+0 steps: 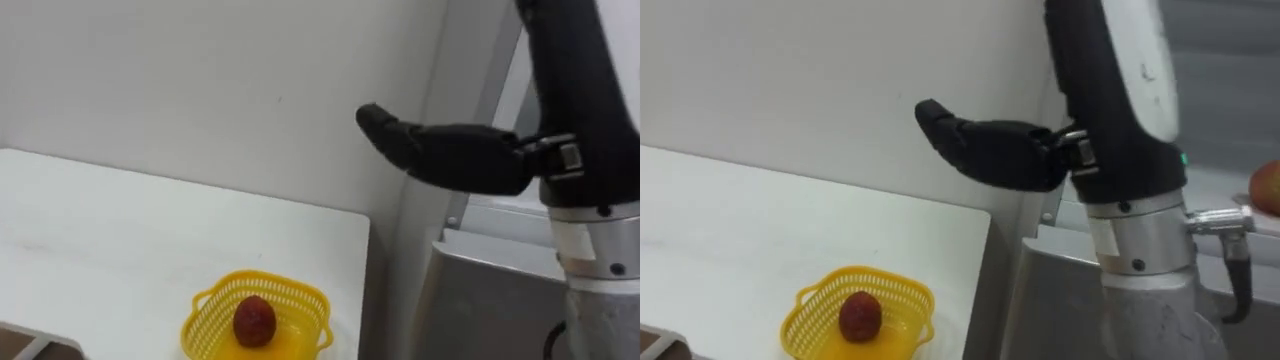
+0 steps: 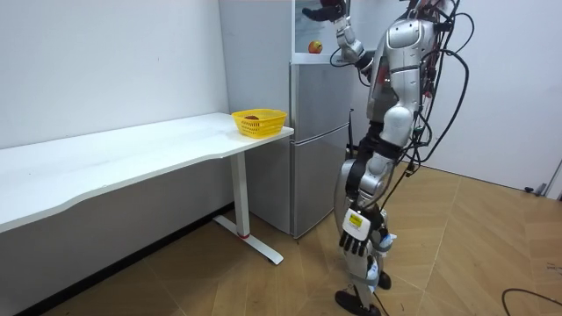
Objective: Retrieve from the upper fridge
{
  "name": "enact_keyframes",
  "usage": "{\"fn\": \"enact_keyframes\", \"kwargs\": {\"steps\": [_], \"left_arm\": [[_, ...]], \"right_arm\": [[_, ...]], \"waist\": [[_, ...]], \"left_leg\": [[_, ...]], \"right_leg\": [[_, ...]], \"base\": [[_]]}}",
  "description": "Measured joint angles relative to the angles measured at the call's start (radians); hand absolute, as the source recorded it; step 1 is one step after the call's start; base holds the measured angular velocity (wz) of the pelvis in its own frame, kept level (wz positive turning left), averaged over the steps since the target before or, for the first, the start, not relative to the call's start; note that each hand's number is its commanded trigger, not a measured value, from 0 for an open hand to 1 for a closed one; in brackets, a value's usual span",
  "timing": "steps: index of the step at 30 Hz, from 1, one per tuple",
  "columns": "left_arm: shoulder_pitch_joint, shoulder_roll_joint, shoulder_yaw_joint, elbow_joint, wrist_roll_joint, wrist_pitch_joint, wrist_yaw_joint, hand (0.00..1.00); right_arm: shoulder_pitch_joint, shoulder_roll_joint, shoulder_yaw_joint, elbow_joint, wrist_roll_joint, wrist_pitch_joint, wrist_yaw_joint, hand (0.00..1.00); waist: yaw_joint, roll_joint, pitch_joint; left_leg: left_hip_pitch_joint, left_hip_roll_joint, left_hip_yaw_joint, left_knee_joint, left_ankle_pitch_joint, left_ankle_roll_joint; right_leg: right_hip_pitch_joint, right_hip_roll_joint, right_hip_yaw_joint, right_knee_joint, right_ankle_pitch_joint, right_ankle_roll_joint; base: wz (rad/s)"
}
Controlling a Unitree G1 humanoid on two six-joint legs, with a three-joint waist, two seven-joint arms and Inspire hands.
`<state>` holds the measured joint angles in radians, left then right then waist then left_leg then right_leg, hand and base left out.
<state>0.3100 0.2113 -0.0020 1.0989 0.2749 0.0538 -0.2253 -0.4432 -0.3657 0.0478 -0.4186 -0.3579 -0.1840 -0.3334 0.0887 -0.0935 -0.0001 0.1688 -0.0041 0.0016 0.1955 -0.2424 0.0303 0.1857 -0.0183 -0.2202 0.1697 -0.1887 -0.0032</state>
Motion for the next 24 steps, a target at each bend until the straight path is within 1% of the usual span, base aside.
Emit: {"fn": "enact_keyframes", "kwargs": {"steps": [2,4,6,7,10,14,21,24], "left_arm": [[-0.001,0.000,-0.001,0.000,0.000,-0.018,0.001,0.00],[-0.001,0.000,-0.001,0.000,-0.006,-0.022,0.001,0.00],[-0.006,0.001,0.000,0.000,-0.006,-0.026,0.001,0.00],[-0.010,0.002,0.000,0.000,-0.006,-0.027,0.001,0.00],[-0.013,0.001,0.005,-0.001,-0.006,-0.036,0.001,0.00],[-0.011,-0.001,0.016,0.004,-0.006,-0.035,0.005,0.00],[-0.022,-0.001,0.018,0.021,-0.005,-0.033,0.027,0.00],[-0.029,0.000,0.017,0.020,-0.007,-0.032,0.033,0.00]], "right_arm": [[0.000,-0.005,-0.034,0.001,0.005,-0.010,-0.025,0.00],[0.001,-0.007,-0.046,0.002,0.021,-0.019,-0.046,0.00],[0.006,-0.013,-0.061,0.002,0.044,-0.028,-0.062,0.00],[0.012,-0.024,-0.079,0.002,0.046,-0.034,-0.072,0.00],[0.016,-0.033,-0.122,0.002,0.048,-0.036,-0.094,0.00],[0.031,-0.072,-0.162,0.008,0.054,-0.036,-0.133,0.00],[0.036,-0.072,-0.200,0.079,0.056,-0.033,-0.144,0.00],[0.036,-0.075,-0.200,0.149,0.087,-0.031,-0.134,0.00]], "waist": [[-0.011,0.006,-0.0043],[-0.021,0.011,-0.0075],[-0.033,0.012,-0.0080],[-0.035,0.012,-0.0080],[-0.042,0.012,-0.0077],[-0.056,0.010,-0.0068],[-0.062,0.005,-0.0039],[-0.063,0.002,0.0015]], "left_leg": [[0.003,-0.003,0.017,-0.004,0.000,0.000],[0.007,-0.002,0.027,-0.006,0.000,0.000],[0.010,-0.001,0.029,-0.006,0.000,0.000],[0.011,0.004,0.031,-0.008,0.000,0.000],[0.019,0.009,0.044,-0.018,0.000,0.000],[0.031,0.010,0.055,-0.030,0.000,0.000],[0.031,0.010,0.075,-0.031,0.000,0.000],[0.031,0.013,0.077,-0.031,0.000,0.000]], "right_leg": [[-0.006,0.003,0.015,0.000,0.000,0.000],[-0.009,0.004,0.025,0.001,0.001,-0.001],[-0.011,0.005,0.028,0.001,0.001,-0.001],[-0.012,0.005,0.029,0.001,0.001,-0.001],[-0.014,0.008,0.040,0.003,0.001,-0.002],[-0.013,0.010,0.057,0.006,0.001,-0.002],[-0.027,0.012,0.071,0.018,0.001,-0.002],[-0.029,0.012,0.074,0.019,0.001,-0.002]], "base": [[-0.19],[-0.19],[-0.06],[-0.05],[-0.12],[-0.13],[-0.08],[-0.04]]}}
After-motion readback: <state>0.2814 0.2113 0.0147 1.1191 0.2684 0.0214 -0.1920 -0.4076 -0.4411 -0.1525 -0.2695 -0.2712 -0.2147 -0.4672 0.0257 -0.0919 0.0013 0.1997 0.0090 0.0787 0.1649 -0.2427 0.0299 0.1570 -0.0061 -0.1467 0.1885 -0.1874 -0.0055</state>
